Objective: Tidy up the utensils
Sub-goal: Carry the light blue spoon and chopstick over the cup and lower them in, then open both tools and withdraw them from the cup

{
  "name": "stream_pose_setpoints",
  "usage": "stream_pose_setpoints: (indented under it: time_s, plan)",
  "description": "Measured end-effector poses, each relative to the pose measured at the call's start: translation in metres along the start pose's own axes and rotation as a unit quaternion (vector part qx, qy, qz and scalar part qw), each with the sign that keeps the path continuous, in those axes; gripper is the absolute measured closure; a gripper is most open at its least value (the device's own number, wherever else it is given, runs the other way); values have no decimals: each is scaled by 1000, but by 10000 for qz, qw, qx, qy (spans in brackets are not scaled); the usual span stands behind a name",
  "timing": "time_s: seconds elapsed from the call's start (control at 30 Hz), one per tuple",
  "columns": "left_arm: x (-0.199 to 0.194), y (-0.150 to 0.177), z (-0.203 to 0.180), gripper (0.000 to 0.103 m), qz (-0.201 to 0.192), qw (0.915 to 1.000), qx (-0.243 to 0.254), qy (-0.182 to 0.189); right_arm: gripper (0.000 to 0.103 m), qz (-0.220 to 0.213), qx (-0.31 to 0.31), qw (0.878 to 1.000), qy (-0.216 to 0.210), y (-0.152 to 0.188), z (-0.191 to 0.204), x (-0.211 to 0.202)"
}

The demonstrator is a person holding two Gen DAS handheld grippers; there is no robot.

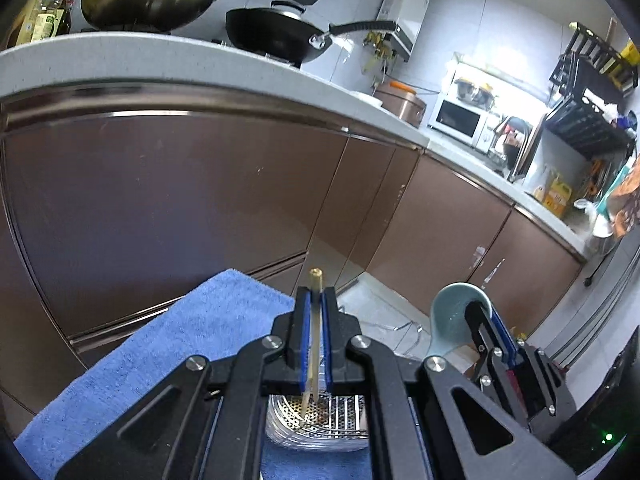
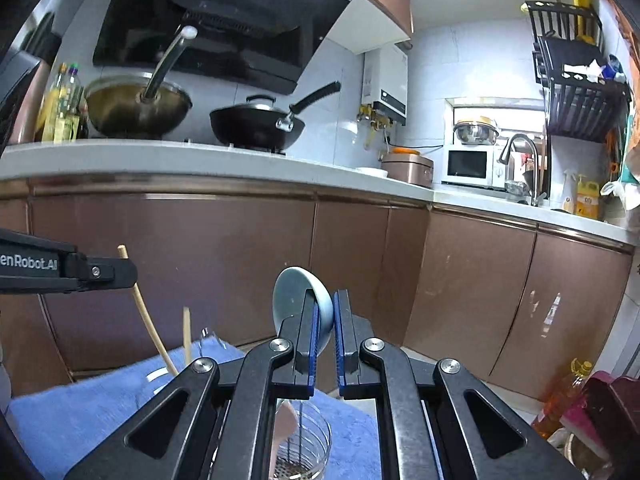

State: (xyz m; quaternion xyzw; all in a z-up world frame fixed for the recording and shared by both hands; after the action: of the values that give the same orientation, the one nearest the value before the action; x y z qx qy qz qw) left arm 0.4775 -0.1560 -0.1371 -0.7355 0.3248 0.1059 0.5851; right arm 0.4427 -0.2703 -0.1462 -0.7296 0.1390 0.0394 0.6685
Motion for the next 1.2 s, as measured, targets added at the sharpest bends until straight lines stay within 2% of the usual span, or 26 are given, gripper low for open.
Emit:
stream_pose_setpoints:
  time_s: [0.23,0.3,0.33,0.37,0.4,0.47,0.57,0.8,0.97,1.1,1.2]
  plan:
    - [14,19,8,98,7,10000,53,-83,93,101,-93,9999,-31,17,6,2]
    - [12,23,6,95,-38,9999,127,-96,83,116,-100,9999,-63,21,8,-3]
    - [10,24,7,94,-34,9998,174,-83,70,104,-85,9999,-61,21,8,-6]
    - [9,26,7,87,-36,9997,207,-78,63,82,-50,9999,-51,21,6,-11]
    - [6,27,6,76,-52,9997,230,-72,63,64,-20,10000,-56,19,5,-15]
    - [-3,27,7,62,-120,9997,204,-34,60,31,42,10000,-43,15,1,-25]
    - [-24,25,9,55,-317,9994,165,-21,54,-25,125,9999,-9,6,-7,-44]
    - [-84,23,9,54,-707,9972,245,-68,48,36,453,9990,-1,-6,-30,-106]
    - [-135,38,3,47,-724,9950,616,-303,45,228,749,9968,-135,-3,-36,-153]
    - [-184,53,4,39,-942,9907,786,-595,44,377,937,9945,-290,4,-32,-195]
    - [-218,66,11,38,-1063,9870,878,-821,44,455,1024,9929,-387,9,-28,-220]
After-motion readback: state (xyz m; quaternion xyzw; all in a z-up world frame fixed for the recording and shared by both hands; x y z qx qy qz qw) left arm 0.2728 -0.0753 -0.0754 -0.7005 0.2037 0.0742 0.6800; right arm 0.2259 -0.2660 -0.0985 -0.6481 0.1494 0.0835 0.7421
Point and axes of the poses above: each gripper's, at about its wrist camera, not at the fingertips, and x roughly the way its jaws point, z to its left, y to its underside, the point moved 10 cm from there along x, roughly the way its jaws point, and after that the axes turned 4 degrees about z, right-handed, at the moved point
